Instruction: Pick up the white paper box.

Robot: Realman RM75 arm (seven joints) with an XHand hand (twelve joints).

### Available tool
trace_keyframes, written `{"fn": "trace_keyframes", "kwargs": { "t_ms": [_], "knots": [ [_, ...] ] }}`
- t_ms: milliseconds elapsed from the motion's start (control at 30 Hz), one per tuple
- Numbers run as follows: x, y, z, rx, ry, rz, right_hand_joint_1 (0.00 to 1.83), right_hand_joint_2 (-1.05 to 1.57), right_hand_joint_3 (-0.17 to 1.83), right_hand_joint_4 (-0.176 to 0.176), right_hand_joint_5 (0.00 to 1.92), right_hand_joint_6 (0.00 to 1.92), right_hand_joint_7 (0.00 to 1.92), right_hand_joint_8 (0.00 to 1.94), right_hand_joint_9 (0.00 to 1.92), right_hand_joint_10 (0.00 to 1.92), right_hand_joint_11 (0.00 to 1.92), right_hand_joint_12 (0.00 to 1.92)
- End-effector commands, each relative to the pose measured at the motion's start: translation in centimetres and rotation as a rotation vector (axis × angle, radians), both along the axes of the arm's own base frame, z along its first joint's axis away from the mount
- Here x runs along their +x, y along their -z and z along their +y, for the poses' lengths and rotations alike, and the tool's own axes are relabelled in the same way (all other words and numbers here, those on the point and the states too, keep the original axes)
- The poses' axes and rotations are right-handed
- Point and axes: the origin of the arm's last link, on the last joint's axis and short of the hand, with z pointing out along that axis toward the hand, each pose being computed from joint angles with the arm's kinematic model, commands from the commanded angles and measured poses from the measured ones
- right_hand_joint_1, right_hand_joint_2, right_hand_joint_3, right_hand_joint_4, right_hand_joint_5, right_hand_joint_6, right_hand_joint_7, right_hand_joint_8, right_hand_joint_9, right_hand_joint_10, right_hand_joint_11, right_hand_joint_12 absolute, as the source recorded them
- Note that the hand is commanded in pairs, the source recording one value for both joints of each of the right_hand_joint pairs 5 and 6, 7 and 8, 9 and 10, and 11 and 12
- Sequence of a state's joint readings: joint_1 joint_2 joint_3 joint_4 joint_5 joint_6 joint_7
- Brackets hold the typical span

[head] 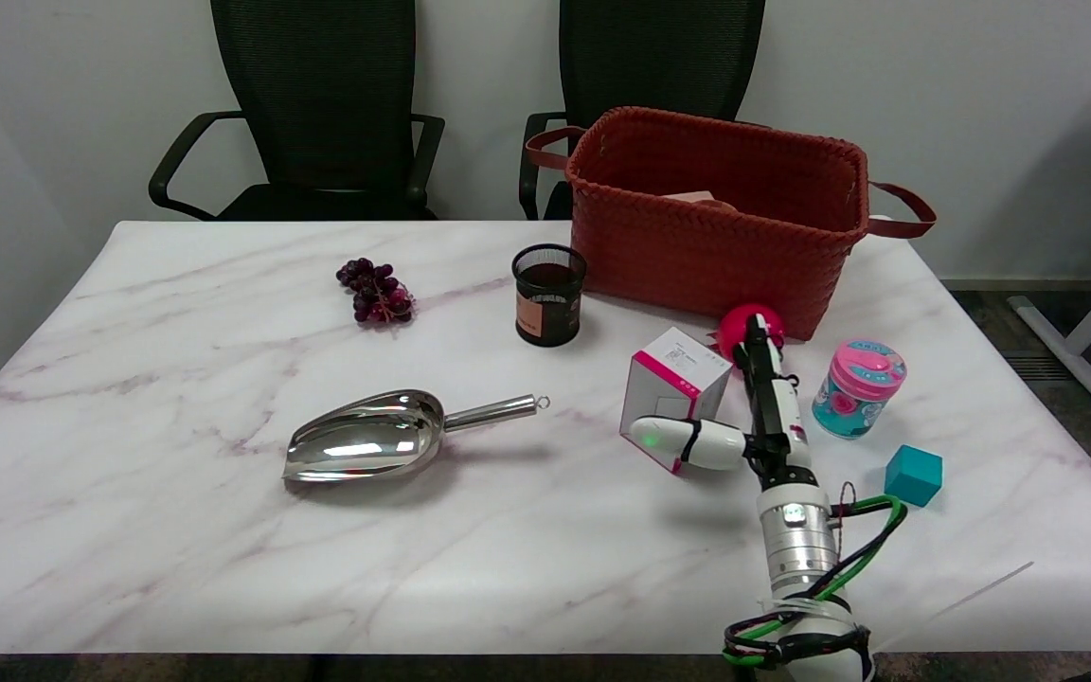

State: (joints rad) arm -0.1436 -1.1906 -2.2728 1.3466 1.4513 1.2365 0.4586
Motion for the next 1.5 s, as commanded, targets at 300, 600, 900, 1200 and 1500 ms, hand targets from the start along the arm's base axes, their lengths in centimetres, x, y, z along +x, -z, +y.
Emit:
{"fn": "trace_keyframes", "kwargs": {
  "t_ms": [300,600,900,1200,1500],
  "knots": [
    [-1.0,1.0,-0.5,0.028,0.013,-0.037,1.06,0.17,-0.17,0.000,0.00,0.00,0.10,0.10,0.18,0.18,0.00,0.00],
    [-0.9,1.0,-1.3,0.046,0.011,-0.035,1.06,0.18,-0.17,0.000,0.00,0.00,0.12,0.12,0.19,0.19,0.01,0.01],
    [-1.0,1.0,-2.0,0.059,0.009,-0.048,1.05,0.21,-0.17,0.000,0.00,0.00,0.14,0.14,0.20,0.20,0.01,0.01],
    [-1.3,1.0,-2.7,0.077,0.011,-0.067,1.04,0.22,-0.17,0.000,0.00,0.00,0.18,0.18,0.22,0.22,0.02,0.02],
    [-1.3,1.0,-2.8,0.080,0.008,-0.070,1.08,0.28,-0.05,0.000,0.00,0.00,0.38,0.38,0.34,0.34,0.09,0.09]
  ]
}}
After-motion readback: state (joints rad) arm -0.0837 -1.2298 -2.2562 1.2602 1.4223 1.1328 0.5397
